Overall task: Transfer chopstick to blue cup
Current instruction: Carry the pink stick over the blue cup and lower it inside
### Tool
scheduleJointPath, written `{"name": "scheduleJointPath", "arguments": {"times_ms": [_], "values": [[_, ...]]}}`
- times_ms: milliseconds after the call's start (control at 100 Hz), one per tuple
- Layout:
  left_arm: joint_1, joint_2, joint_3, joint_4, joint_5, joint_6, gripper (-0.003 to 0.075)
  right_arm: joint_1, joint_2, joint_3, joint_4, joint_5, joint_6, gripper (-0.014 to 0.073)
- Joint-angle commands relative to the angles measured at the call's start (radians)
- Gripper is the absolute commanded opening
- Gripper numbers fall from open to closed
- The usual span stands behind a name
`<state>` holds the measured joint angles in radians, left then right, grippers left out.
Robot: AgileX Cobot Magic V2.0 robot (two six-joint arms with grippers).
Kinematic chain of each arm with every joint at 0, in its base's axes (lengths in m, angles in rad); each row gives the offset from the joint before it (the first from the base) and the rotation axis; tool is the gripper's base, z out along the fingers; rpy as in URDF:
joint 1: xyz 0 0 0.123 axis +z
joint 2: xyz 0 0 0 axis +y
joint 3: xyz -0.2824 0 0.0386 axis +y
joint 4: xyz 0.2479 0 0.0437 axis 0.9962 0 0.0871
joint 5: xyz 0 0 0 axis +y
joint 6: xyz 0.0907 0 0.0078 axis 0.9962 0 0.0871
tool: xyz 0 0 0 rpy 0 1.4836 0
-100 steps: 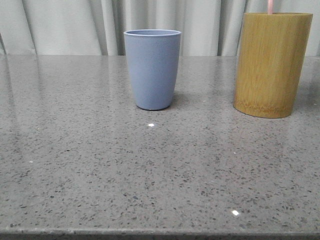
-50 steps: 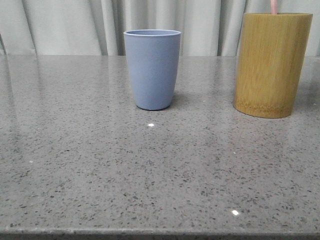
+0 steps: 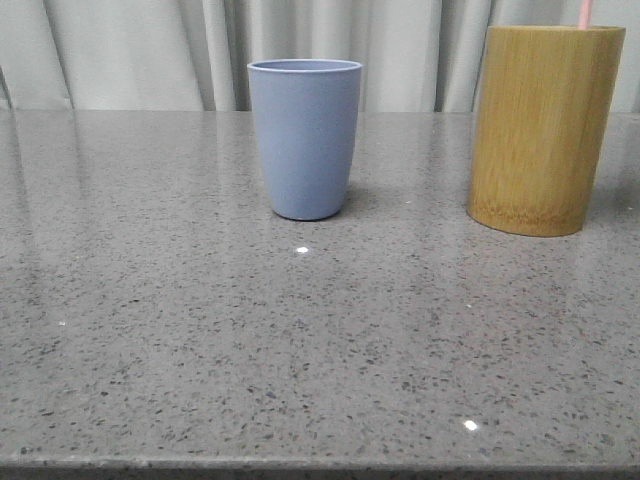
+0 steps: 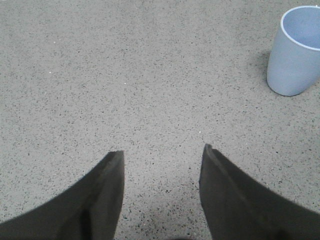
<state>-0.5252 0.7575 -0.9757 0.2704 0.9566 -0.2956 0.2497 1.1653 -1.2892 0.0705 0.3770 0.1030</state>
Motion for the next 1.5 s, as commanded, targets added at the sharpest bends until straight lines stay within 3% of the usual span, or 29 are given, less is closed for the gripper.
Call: {"name": "scheduleJointPath", "arguments": {"times_ms": [0, 390, 830, 1490], "values": [[-0.009, -0.004, -0.027, 0.008, -0.055, -0.009, 0.0347, 0.003, -0.044, -0.048, 0.001, -0.098, -0.018, -0.0067], [-0.009, -0.004, -0.027, 0.008, -0.055, -0.009, 0.0347, 0.133, -0.004, -0.188, 0.001, -0.073, -0.055, -0.0067], [-0.009, -0.004, -0.027, 0.006, -0.051, -0.009, 0.0347, 0.342, 0.175, -0.25, 0.001, -0.122, -0.055, -0.0067], [-0.009, -0.004, -0.027, 0.006, -0.043, -0.009, 0.0347, 0.381, 0.382, -0.302, -0.023, -0.165, -0.055, -0.0067]]}}
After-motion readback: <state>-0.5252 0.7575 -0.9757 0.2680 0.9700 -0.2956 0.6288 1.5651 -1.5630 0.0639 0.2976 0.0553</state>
